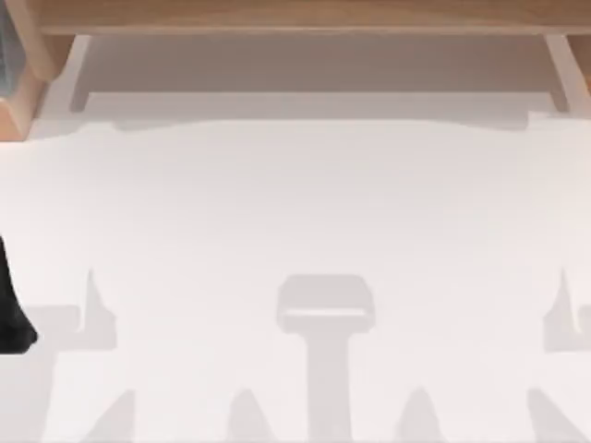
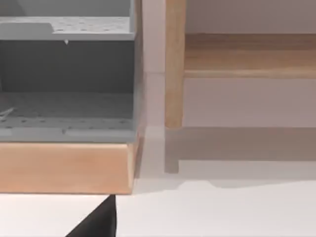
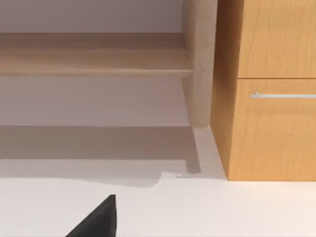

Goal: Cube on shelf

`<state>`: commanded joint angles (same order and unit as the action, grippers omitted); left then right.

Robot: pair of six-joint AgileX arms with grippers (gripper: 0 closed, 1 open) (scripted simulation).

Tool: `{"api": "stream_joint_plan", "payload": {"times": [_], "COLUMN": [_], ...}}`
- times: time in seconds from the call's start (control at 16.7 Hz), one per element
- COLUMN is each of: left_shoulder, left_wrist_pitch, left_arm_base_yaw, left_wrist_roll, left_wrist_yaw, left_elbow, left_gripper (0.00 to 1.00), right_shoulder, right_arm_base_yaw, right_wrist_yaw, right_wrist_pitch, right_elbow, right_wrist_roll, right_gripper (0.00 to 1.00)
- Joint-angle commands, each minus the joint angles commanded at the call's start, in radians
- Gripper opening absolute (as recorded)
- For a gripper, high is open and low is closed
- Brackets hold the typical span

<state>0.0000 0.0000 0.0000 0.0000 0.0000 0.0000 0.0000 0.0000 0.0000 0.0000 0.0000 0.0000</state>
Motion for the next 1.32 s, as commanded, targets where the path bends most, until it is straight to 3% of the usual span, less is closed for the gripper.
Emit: {"api": "stream_joint_plan", "payload": {"times": [0.24, 0.42, 0.9, 1.32], "left_shoulder": [0.0, 0.0, 0.0, 0.0], "left_wrist_pitch": [0.0, 0.0, 0.0, 0.0], "left_arm_base_yaw": [0.0, 0.0, 0.0, 0.0], "left_wrist_roll": [0.0, 0.0, 0.0, 0.0], "left_wrist_yaw": [0.0, 0.0, 0.0, 0.0], "left_elbow": [0.0, 0.0, 0.0, 0.0], "left_gripper": [1.0, 1.0, 1.0, 1.0], "right_shoulder": [0.029, 0.149, 0.857, 1.55], "right_arm_base_yaw": [-0.012, -0.056, -0.248, -0.386], "right_wrist_yaw": [0.0, -0.002, -0.051, -0.175], "right_wrist_pitch": [0.024, 0.118, 0.535, 0.897], "right_elbow": [0.023, 0.111, 0.495, 0.822], "right_wrist_roll": [-0.027, -0.135, -0.702, -1.17], "right_gripper": [1.0, 1.0, 1.0, 1.0]}}
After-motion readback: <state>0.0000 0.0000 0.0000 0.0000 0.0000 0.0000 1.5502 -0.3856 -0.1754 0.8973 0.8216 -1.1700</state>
